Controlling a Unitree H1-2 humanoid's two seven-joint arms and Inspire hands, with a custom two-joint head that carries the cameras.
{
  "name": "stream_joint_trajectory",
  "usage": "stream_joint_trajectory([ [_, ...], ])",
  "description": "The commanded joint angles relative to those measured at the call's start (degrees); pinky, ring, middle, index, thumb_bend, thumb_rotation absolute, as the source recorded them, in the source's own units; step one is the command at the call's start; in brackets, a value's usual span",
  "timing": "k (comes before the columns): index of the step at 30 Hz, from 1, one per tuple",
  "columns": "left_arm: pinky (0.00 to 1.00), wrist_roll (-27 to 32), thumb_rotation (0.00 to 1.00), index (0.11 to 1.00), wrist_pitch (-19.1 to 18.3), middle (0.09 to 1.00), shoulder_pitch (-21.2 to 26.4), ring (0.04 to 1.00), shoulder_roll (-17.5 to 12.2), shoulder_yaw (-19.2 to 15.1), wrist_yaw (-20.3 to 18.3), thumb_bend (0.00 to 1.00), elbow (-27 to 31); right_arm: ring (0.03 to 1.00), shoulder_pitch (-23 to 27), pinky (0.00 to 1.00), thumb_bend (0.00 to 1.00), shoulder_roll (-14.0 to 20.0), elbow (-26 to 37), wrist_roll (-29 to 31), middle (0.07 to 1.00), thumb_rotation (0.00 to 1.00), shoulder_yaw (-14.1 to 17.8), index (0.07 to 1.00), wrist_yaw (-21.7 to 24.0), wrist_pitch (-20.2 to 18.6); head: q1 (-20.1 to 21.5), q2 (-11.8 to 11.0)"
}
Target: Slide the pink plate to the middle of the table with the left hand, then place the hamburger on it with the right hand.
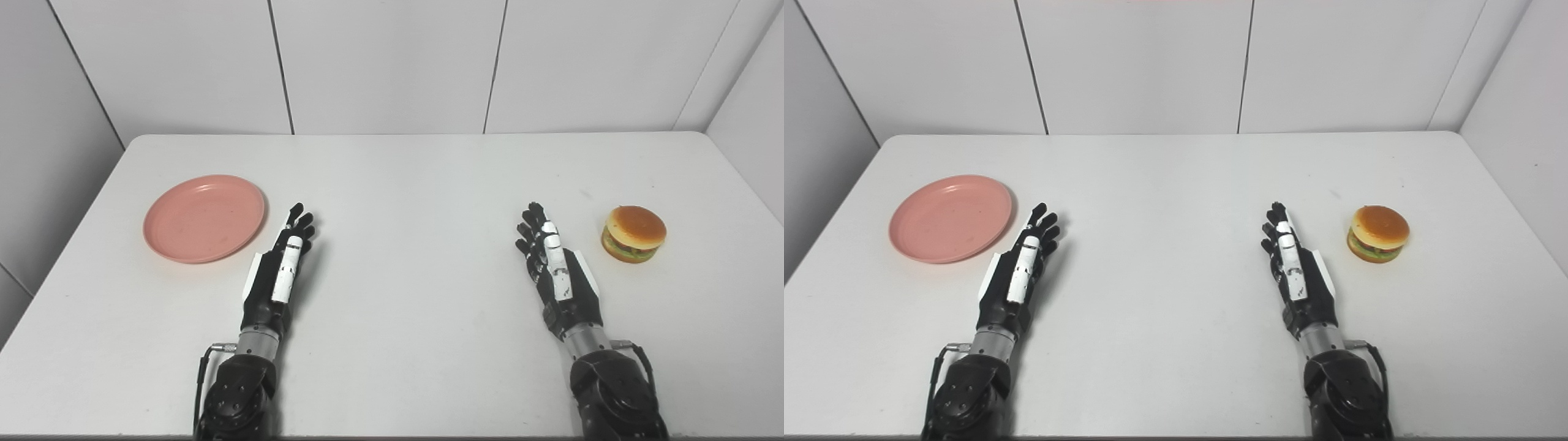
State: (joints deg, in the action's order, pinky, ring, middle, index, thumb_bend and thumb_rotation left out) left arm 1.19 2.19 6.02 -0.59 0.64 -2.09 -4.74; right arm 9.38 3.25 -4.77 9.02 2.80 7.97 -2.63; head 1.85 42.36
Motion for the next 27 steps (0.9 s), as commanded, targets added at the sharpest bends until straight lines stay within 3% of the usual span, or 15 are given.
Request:
stream_joint_trajectory([
  [1,0.96,0.9,1.0,0.945,1.3,0.95,-0.5,0.945,0.1,-0.2,-0.4,0.37,-1.7,1.0,0.4,1.0,0.41,-0.2,-0.6,0.0,1.0,1.0,0.2,1.0,-0.5,1.2,-0.1,0.0],
  [27,0.96,0.5,1.0,0.946,1.1,0.95,-0.9,0.944,0.1,-0.1,-0.3,0.37,-1.3,1.0,0.3,1.0,0.43,0.0,-0.6,0.1,1.0,1.0,0.1,1.0,-0.3,1.4,-0.8,-0.7],
])
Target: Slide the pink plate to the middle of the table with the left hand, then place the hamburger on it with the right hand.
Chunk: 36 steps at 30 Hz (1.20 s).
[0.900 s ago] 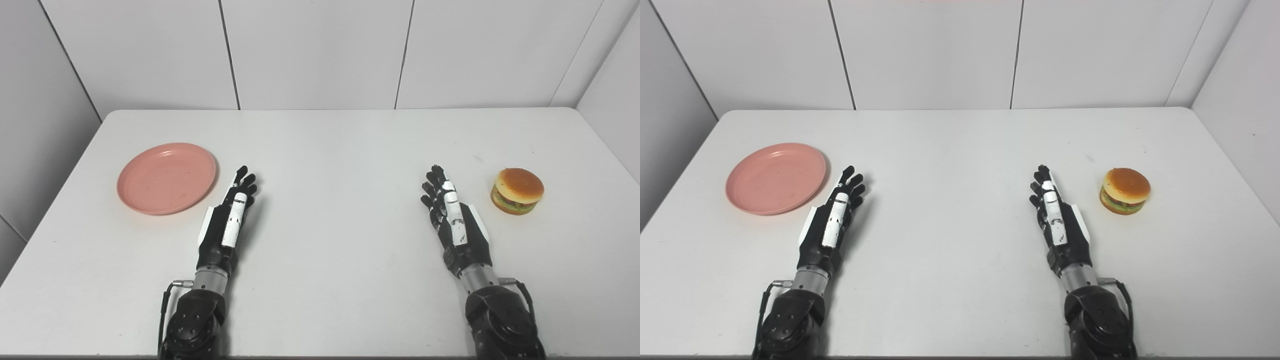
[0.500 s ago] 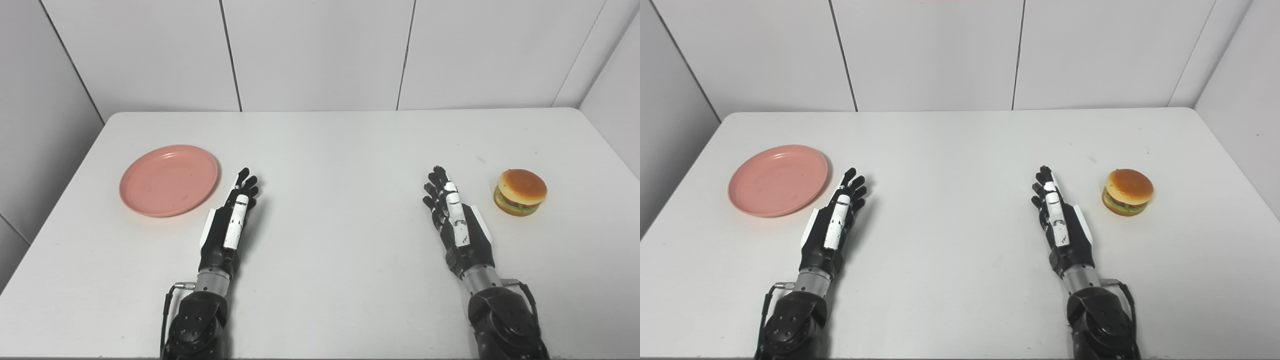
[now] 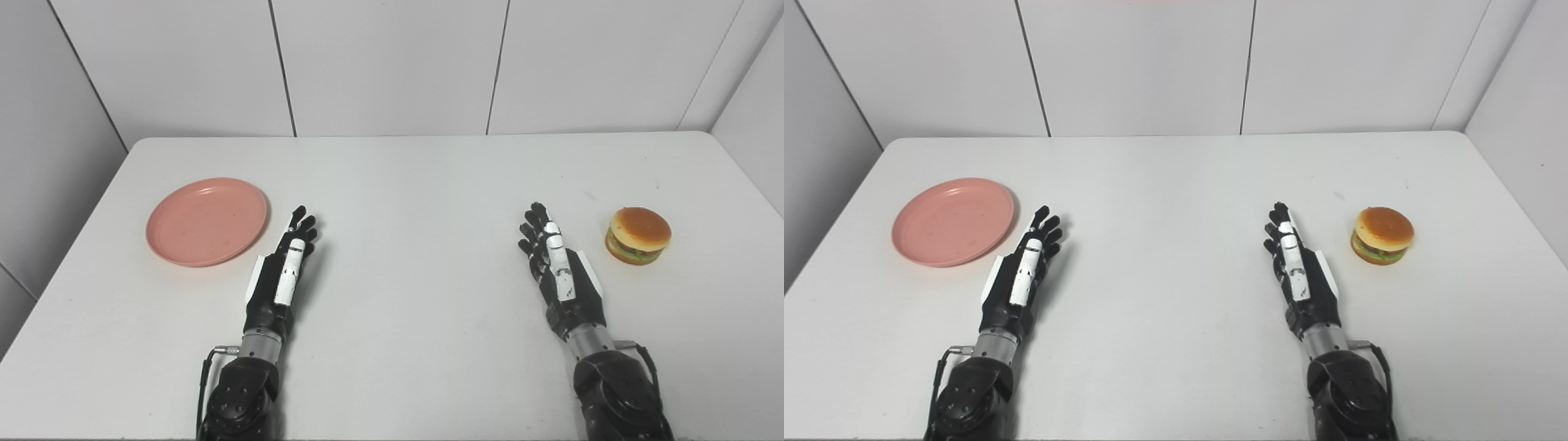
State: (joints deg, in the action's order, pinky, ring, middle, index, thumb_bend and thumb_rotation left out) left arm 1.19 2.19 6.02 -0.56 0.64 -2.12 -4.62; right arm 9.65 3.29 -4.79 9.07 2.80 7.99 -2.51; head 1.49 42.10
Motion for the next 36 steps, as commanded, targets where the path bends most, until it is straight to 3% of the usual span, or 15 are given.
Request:
stream_joint_trajectory([
  [1,0.96,0.4,1.0,0.946,1.1,0.951,-0.9,0.945,0.1,0.0,-0.2,0.37,-1.4,1.0,0.0,1.0,0.43,0.0,-0.6,-0.1,1.0,1.0,0.1,1.0,-0.3,1.3,-0.6,-0.5],
  [5,0.94,-0.7,1.0,0.945,2.1,0.948,-1.3,0.94,0.3,0.6,0.2,0.36,-1.9,1.0,-0.3,1.0,0.41,0.5,-0.8,-0.6,1.0,1.0,-0.1,1.0,0.0,1.9,-2.8,-1.7],
  [12,0.94,-2.0,1.0,0.936,3.8,0.94,-1.1,0.93,2.5,1.9,1.7,0.36,-4.7,1.0,-1.0,1.0,0.41,2.4,-1.6,0.6,1.0,1.0,0.6,1.0,1.3,2.6,-11.5,-6.2],
  [20,0.92,-6.5,1.0,0.923,5.5,0.925,-0.3,0.918,4.5,3.6,4.4,0.36,-8.6,1.0,-0.6,1.0,0.38,4.3,-7.2,3.2,1.0,1.0,1.8,1.0,4.1,8.2,-18.0,-11.2],
  [36,0.9,-6.6,1.0,0.92,6.1,0.926,0.0,0.917,4.4,3.7,4.1,0.33,-9.7,1.0,-0.3,1.0,0.31,3.3,-8.8,4.4,1.0,1.0,1.6,1.0,4.9,10.4,-18.9,-12.6],
])
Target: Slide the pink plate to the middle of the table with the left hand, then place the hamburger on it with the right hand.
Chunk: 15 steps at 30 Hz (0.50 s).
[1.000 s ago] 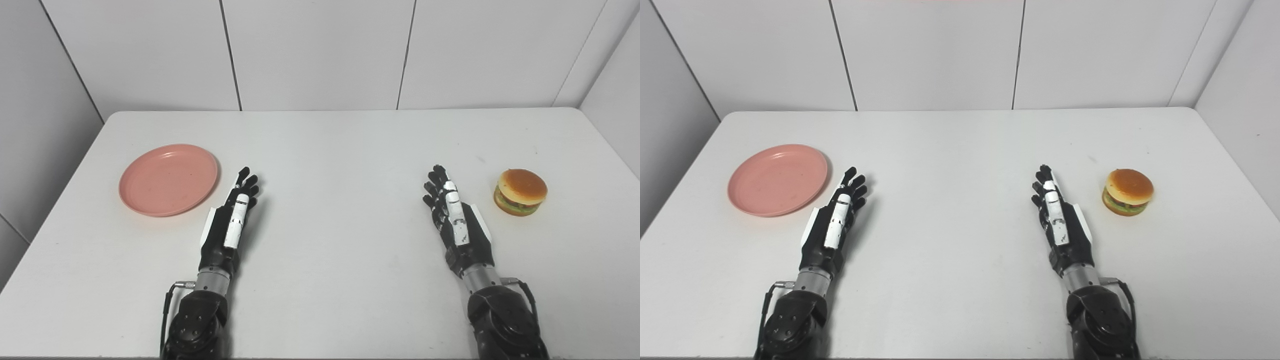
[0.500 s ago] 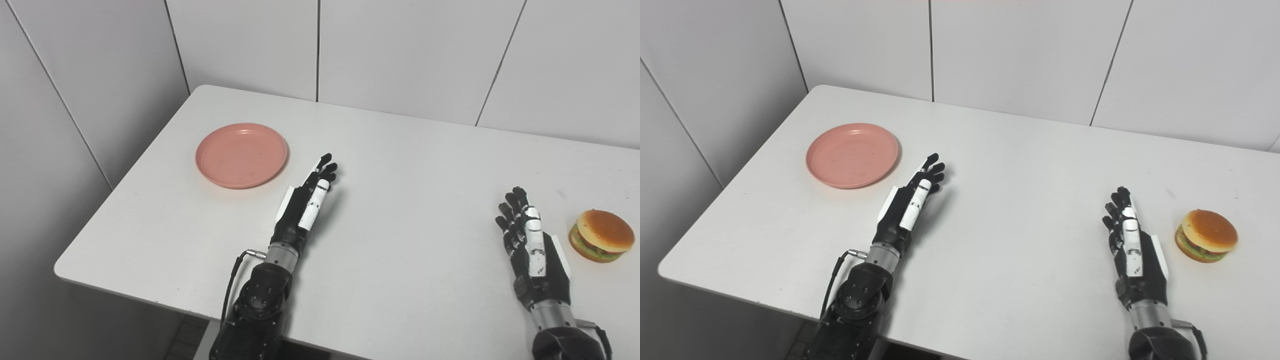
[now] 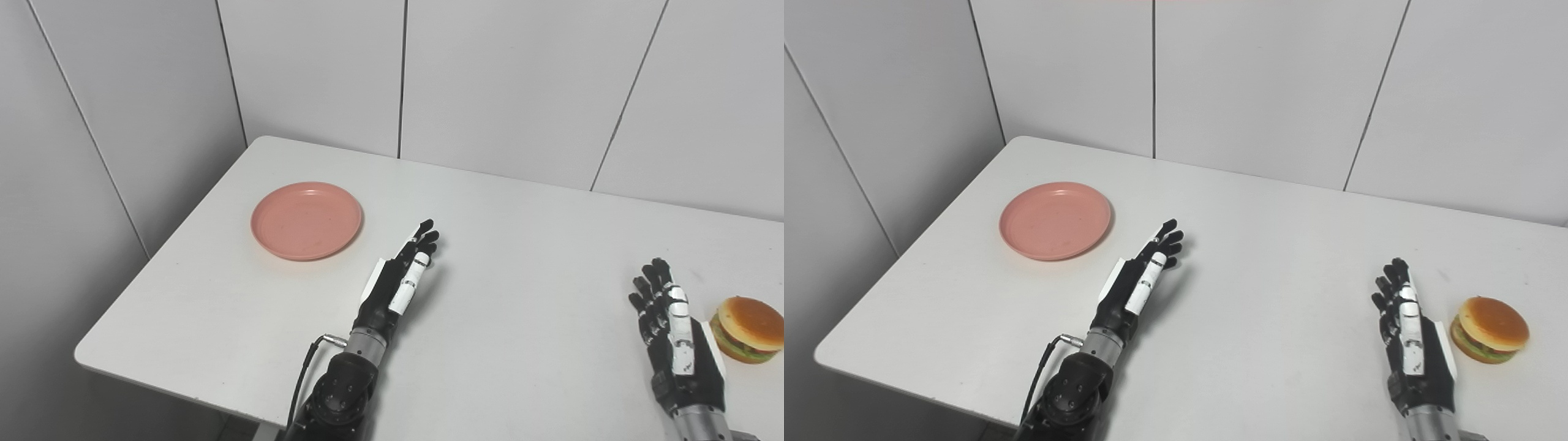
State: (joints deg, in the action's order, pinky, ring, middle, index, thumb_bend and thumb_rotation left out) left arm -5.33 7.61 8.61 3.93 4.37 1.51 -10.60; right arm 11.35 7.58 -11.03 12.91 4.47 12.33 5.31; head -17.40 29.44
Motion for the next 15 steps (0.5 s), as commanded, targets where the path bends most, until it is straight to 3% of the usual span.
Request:
stream_joint_trajectory([
  [1,0.9,0.0,1.0,0.92,0.4,0.926,-2.7,0.916,-0.1,-0.1,0.3,0.33,-3.5,1.0,-2.1,1.0,0.31,-1.0,-2.3,0.3,1.0,1.0,-0.2,1.0,0.4,2.5,-0.1,0.1],
  [15,0.92,1.1,1.0,0.927,-3.5,0.932,-2.1,0.922,-0.9,0.2,-1.5,0.36,2.2,1.0,-2.1,1.0,0.31,-1.8,-1.6,-0.4,1.0,1.0,-0.5,1.0,-0.3,1.9,-0.7,0.1],
])
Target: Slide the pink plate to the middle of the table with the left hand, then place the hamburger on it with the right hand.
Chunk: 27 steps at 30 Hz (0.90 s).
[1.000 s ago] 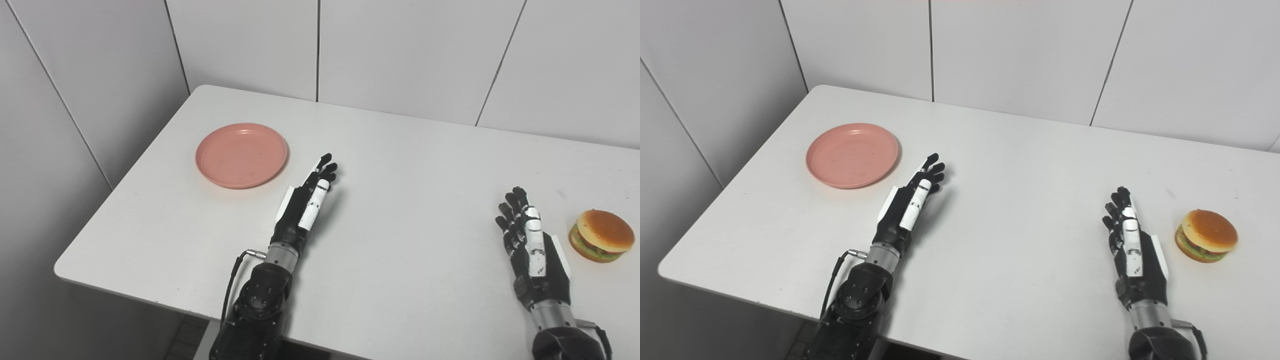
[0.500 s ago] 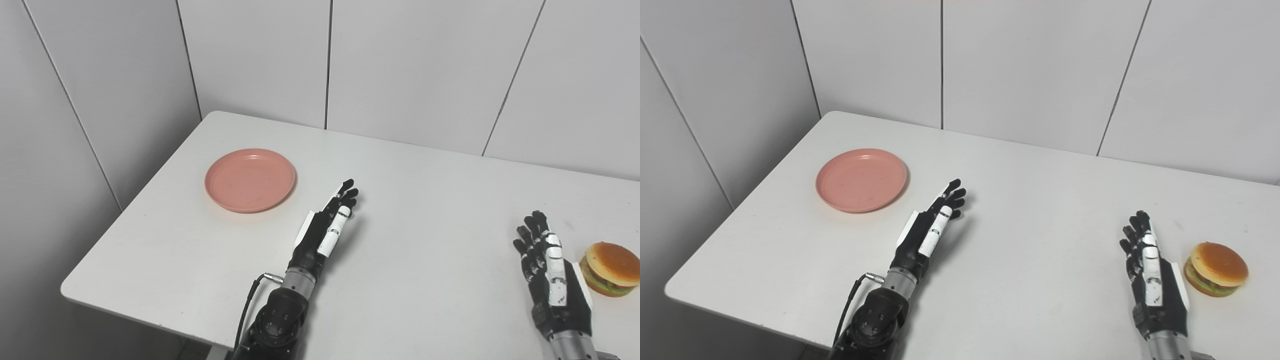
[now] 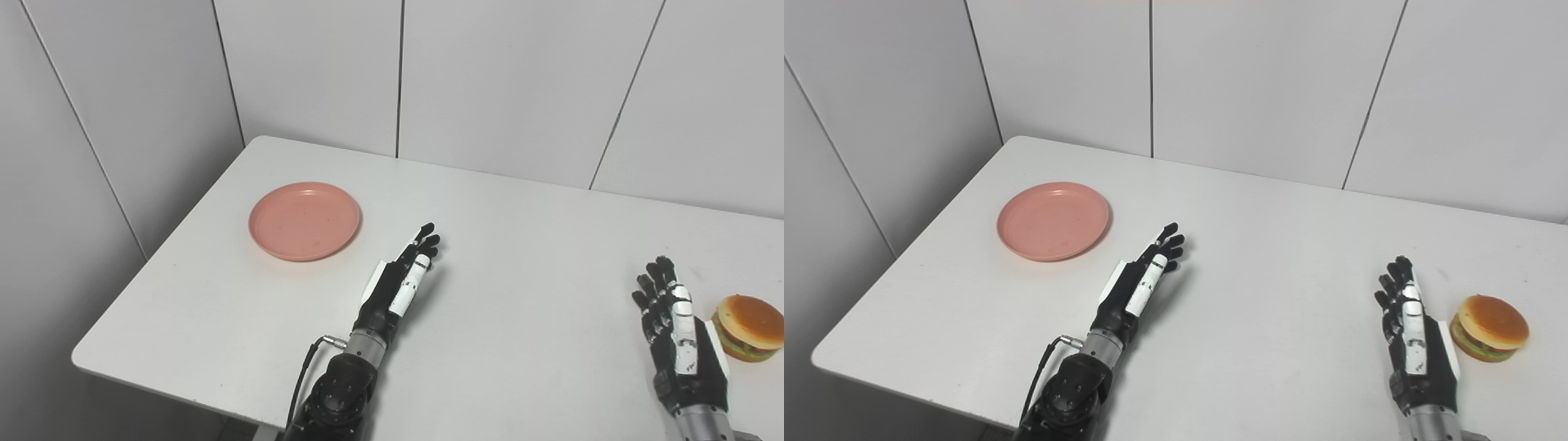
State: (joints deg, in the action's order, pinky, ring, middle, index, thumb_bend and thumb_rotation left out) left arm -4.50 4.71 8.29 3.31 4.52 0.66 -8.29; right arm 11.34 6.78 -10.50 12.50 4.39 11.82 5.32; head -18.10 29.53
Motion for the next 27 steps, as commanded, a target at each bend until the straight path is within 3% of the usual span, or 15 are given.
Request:
stream_joint_trajectory([
  [1,0.92,0.5,1.0,0.928,-1.1,0.932,-1.7,0.923,-0.4,0.1,-0.8,0.37,0.5,1.0,-2.1,1.0,0.31,-1.0,-2.3,0.2,1.0,1.0,-0.4,1.0,0.3,2.0,0.1,0.1],
  [11,0.91,1.9,1.0,0.922,-6.1,0.933,0.5,0.913,-0.8,-0.2,-2.4,0.36,10.3,1.0,-2.1,1.0,0.32,-1.1,-2.0,-0.1,1.0,1.0,-0.4,1.0,-0.1,1.5,-0.2,0.1],
  [15,0.91,2.1,1.0,0.917,-7.8,0.927,1.7,0.911,-1.3,-0.5,-2.4,0.42,14.3,1.0,-2.0,1.0,0.31,-1.1,-2.0,0.0,1.0,1.0,-0.5,1.0,0.1,1.8,-0.2,0.2],
  [27,0.87,3.0,1.0,0.901,-9.5,0.906,7.1,0.881,-4.6,-3.9,-1.7,0.5,21.8,1.0,-1.9,1.0,0.31,-1.1,-2.7,-0.4,1.0,1.0,-0.3,1.0,-0.1,2.4,-0.3,-0.1],
])
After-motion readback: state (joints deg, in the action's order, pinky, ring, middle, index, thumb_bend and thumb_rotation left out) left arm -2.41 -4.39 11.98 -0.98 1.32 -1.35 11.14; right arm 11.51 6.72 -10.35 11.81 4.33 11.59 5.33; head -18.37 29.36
